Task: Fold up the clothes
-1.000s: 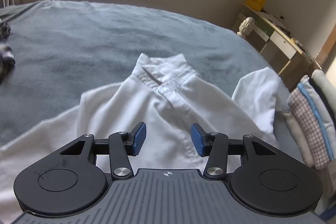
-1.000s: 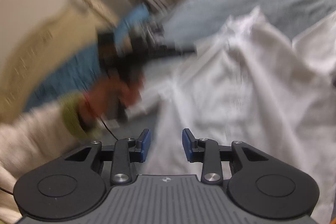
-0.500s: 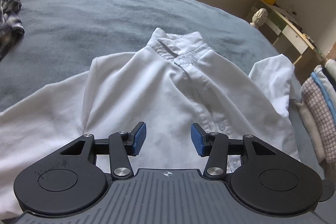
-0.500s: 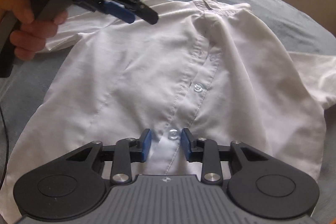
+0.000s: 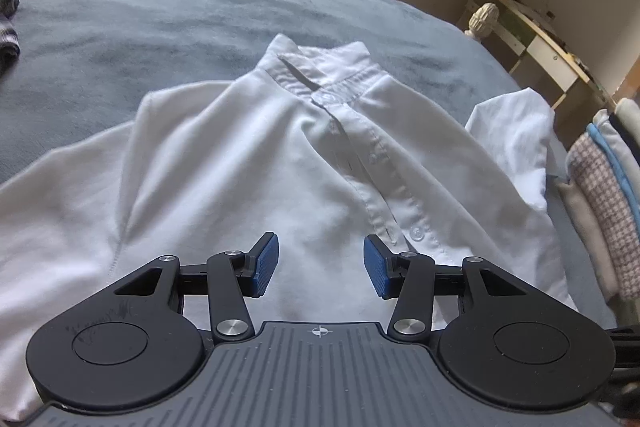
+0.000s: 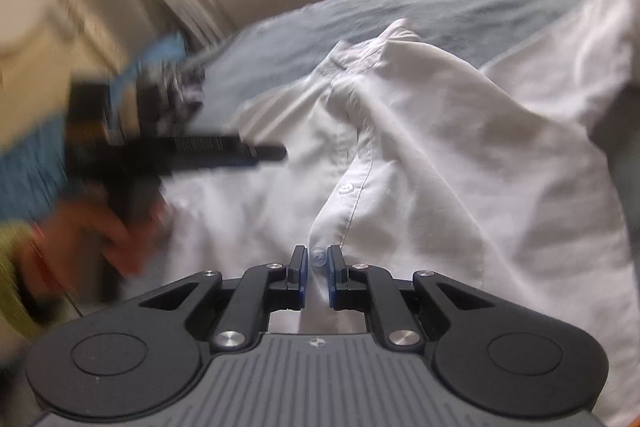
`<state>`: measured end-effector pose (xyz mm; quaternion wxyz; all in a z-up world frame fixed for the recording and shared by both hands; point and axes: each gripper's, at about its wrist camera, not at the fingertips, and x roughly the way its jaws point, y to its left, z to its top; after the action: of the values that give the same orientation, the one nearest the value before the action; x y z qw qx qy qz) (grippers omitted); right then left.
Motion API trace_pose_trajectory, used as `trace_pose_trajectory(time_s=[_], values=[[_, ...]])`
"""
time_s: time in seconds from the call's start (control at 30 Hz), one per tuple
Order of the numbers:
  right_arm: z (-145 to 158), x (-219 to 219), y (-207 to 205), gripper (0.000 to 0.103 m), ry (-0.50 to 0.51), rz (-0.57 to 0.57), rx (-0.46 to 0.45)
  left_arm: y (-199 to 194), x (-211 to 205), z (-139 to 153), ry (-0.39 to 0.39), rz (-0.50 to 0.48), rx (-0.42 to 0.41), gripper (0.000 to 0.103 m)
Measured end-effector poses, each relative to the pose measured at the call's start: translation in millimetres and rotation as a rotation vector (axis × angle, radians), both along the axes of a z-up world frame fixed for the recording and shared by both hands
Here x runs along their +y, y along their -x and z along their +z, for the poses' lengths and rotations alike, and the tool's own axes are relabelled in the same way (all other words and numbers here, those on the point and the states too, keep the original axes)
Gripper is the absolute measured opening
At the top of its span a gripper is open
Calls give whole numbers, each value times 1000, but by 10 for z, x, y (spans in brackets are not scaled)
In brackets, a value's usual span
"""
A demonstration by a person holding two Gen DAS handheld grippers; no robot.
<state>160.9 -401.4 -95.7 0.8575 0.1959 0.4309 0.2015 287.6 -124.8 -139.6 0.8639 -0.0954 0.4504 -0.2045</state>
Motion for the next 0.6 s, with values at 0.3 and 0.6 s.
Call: trace_pose_trajectory(time_s=[0.3, 0.6], values=[[-49, -458, -41, 10, -427, -97, 14, -38, -207, -123, -7, -54, 10, 47], [-237, -242, -228, 11, -364, 15, 117, -82, -203, -166, 4, -32, 33, 47]])
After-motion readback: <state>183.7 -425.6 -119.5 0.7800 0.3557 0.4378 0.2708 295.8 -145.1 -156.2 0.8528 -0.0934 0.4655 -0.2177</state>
